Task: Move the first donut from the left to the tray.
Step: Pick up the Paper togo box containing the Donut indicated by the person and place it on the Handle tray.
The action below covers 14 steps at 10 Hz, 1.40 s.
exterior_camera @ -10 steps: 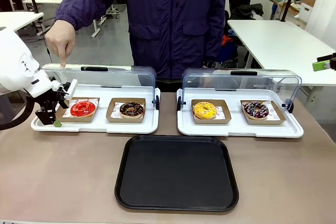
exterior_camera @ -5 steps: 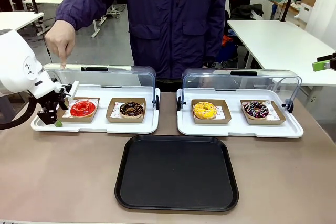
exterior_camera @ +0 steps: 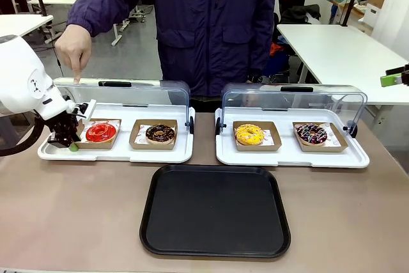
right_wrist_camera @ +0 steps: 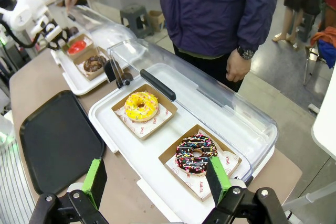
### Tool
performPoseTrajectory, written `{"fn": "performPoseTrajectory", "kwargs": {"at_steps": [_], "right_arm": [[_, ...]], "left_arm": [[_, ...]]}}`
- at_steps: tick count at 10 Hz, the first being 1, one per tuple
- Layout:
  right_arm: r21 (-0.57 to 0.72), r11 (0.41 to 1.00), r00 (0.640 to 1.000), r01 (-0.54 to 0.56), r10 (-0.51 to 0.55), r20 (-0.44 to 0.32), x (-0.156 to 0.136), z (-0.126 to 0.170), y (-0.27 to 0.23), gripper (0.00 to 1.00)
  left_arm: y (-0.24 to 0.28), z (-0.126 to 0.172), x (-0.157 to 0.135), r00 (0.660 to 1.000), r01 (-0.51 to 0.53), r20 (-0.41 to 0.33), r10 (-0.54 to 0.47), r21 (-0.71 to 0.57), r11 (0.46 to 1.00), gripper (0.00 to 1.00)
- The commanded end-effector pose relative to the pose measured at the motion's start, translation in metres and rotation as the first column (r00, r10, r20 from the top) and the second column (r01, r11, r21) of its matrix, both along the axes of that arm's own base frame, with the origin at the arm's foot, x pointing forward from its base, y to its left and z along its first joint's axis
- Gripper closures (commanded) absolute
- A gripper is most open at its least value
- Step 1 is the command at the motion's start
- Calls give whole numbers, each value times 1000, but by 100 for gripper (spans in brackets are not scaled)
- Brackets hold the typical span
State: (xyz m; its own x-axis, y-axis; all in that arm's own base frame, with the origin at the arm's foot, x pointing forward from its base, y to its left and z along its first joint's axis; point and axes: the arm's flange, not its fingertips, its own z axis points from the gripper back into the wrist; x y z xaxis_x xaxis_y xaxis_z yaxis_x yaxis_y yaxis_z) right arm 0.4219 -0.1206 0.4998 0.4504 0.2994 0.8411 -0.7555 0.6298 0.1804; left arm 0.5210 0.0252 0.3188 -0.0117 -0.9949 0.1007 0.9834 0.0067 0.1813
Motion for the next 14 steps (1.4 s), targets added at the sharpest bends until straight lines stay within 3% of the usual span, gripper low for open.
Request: {"fn": "performPoseTrajectory", "kwargs": {"at_steps": [1,4,5,6,10,12,14], "right_arm": [[17,1000,1000,-3,2,27,4,0,0,0],[17,1000,1000,-3,2,27,4,0,0,0],[17,1000,1000,-3,2,27,4,0,0,0],[17,1000,1000,-3,2,27,4,0,0,0],[17,1000,1000,-3,2,27,4,0,0,0],[17,1000,1000,-3,2,27,4,0,0,0],[17,1000,1000,-3,2,27,4,0,0,0]], "left_arm": [[-2,2,1,1000,-20,-7,20,19,1000,100],[0,1,3,1000,-16,-24,16,27,1000,100],[0,-4,7,999,-44,-22,44,-33,998,100],[0,0,0,1000,-5,-3,5,8,1000,100],[-1,0,1,1000,-9,-3,9,5,1000,98],[-5,33,-11,994,-60,93,63,-33,998,98],[-19,66,-25,989,-45,140,52,-56,997,98]]}}
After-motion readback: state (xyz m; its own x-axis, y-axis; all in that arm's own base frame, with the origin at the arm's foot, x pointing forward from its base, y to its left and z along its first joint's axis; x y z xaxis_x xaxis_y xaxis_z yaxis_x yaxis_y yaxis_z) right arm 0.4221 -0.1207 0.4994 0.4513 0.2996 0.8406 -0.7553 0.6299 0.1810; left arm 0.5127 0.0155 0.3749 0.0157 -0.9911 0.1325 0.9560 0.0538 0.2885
